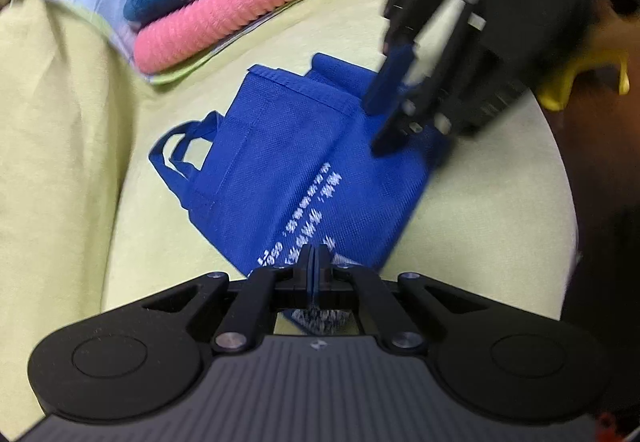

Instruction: Fold shopping bag

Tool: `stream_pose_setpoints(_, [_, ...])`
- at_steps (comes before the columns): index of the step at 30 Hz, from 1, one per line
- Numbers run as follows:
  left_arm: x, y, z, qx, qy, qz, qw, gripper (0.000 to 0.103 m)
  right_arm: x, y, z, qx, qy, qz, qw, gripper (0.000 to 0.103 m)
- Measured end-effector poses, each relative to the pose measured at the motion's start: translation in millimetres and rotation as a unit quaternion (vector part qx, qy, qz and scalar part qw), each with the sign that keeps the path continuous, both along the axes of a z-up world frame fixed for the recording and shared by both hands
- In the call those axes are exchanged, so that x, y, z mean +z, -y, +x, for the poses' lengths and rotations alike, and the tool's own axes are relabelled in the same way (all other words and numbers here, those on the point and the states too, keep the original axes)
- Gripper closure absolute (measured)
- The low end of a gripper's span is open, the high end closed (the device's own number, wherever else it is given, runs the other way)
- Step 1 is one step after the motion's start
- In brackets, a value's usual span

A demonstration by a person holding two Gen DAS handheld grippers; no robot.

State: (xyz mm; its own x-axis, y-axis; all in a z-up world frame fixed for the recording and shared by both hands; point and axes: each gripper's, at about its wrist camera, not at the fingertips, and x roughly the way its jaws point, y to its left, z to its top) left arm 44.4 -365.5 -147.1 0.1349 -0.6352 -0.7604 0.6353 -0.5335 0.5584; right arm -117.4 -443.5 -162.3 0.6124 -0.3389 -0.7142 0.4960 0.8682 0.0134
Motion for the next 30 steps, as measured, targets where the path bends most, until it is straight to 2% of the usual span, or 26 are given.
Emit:
stream_pose_setpoints(2, [-9,-25,-7,-0.058,0.079,-0.021,0.9949,0.092,0,0,-1,0.0,0.003,0.002,1.0,0.079])
stream_pose_setpoints(4, [-23,-47,-11,-0.107,0.159,-0.03,0.981,0.079,0,1,-2,0.0,0.006,0.003,1.0,0.079])
stream_pose_setpoints(5, [-30,-55,-11,-0.126,0.19,-0.034,0.9732,0.066,-1,1,-3,0.0,0.008,0.003,1.0,0.079])
stream_pose_setpoints(6, [-38,-60,-10,-0.138,0.213,-0.037,0.9666,0.06,-1,1,-3,-0.001,0.01,0.003,1.0,0.079])
stream_pose_setpoints(8, [-52,-67,-9,-0.158,0.251,-0.049,0.9539,0.06,-2,0,-4,-0.003,0.013,0.002,1.0,0.079])
stream_pose_setpoints(11, [-66,-61,-10,-0.166,0.279,-0.082,0.9422,0.058,-3,-1,-5,-0.003,0.018,0.001,1.0,0.079])
stream_pose_setpoints(14, [-76,-50,-8,-0.191,0.303,-0.09,0.9295,0.061,-3,0,-6,-0.002,0.022,0.002,1.0,0.079])
stream_pose_setpoints(15, [-76,-46,-7,-0.194,0.299,-0.084,0.9305,0.064,-3,1,-7,0.0,0.024,0.003,1.0,0.079])
stream_pose_setpoints(19, [-61,-30,0,-0.198,0.263,-0.038,0.9434,0.068,-5,4,-9,0.007,0.037,0.004,0.999,0.078])
stream_pose_setpoints(21, [-54,-26,6,-0.203,0.246,-0.022,0.9474,0.07,-4,0,-12,0.032,0.044,-0.023,0.998,0.076])
stream_pose_setpoints(24, [-49,-20,11,-0.203,0.227,-0.008,0.9525,0.07,3,-12,-26,0.081,0.06,-0.069,0.993,0.059])
stream_pose_setpoints(26, [-47,-17,12,-0.203,0.218,-0.003,0.9547,0.07,4,-24,-36,0.132,0.06,-0.106,0.984,0.05])
stream_pose_setpoints(30, [-45,-18,12,-0.202,0.203,0.002,0.9581,0.07,-14,-47,-39,0.217,0.0,-0.212,0.953,0.046])
